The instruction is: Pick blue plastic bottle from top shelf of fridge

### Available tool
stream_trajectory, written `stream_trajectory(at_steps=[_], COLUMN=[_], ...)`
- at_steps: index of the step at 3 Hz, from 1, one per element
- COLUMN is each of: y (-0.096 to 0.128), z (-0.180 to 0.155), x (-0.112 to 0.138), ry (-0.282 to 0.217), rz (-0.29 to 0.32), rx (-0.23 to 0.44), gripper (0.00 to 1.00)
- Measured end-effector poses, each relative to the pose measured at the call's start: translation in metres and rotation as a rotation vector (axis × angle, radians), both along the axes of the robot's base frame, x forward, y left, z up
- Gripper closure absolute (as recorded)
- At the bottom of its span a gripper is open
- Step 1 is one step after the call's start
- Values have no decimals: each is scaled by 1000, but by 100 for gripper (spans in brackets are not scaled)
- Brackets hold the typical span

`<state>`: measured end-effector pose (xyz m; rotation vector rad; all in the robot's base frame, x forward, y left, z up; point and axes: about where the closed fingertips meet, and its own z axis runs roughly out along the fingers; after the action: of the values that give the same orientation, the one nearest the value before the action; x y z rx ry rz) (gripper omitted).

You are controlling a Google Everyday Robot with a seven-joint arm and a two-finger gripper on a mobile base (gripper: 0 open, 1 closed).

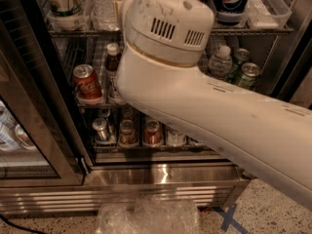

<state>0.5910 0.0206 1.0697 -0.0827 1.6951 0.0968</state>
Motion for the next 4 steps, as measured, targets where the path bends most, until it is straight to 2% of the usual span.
stream_trajectory(at_steps=[2, 4], y=[-10, -24], z=[-5, -5], x=[11, 34], ry=[10, 19], rz=[-36, -75], rx=[13, 49], gripper=[27, 33])
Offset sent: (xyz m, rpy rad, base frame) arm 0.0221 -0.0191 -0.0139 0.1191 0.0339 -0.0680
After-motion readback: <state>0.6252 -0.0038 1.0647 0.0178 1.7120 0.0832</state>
